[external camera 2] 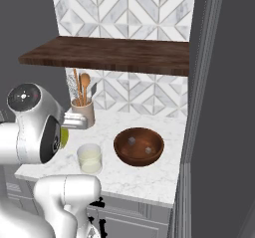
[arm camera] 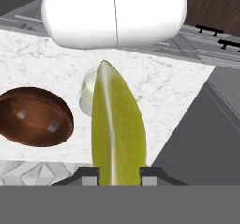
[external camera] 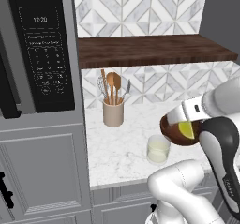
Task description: Grab a lemon wedge from the fridge and one ice cube from the ice bowl, and put them in the glass of lemonade.
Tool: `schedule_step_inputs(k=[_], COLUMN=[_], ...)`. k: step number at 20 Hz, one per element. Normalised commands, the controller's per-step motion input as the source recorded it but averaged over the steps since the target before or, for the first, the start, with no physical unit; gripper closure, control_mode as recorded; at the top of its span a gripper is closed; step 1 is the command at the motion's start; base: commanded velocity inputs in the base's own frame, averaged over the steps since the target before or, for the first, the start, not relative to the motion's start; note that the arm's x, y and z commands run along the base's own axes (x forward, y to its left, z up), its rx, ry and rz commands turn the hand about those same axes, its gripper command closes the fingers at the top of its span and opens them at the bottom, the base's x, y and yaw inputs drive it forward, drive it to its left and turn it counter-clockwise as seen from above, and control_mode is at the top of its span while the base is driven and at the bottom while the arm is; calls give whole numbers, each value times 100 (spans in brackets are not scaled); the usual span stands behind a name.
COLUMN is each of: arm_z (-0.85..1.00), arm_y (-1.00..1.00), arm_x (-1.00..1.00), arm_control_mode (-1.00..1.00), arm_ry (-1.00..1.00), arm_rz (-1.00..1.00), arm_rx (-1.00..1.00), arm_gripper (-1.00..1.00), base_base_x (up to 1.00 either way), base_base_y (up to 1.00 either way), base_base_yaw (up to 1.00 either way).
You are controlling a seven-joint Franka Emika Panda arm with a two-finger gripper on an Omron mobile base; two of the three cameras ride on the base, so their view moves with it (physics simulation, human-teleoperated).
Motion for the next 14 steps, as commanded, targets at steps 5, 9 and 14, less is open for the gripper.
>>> schedule_step_inputs(k=[5, 9, 14], arm_z=[-39, -52, -59], arm_y=[14, 6, 0], arm_x=[28, 21, 0], arm_control_mode=[-100, -100, -100], arm_ry=[-8, -8, -7], arm_rz=[0, 0, 0], arm_rx=[1, -1, 0], arm_gripper=[100, 100, 100], base_base_x=[0, 0, 0], base_base_y=[0, 0, 0], base_base_yaw=[0, 0, 0])
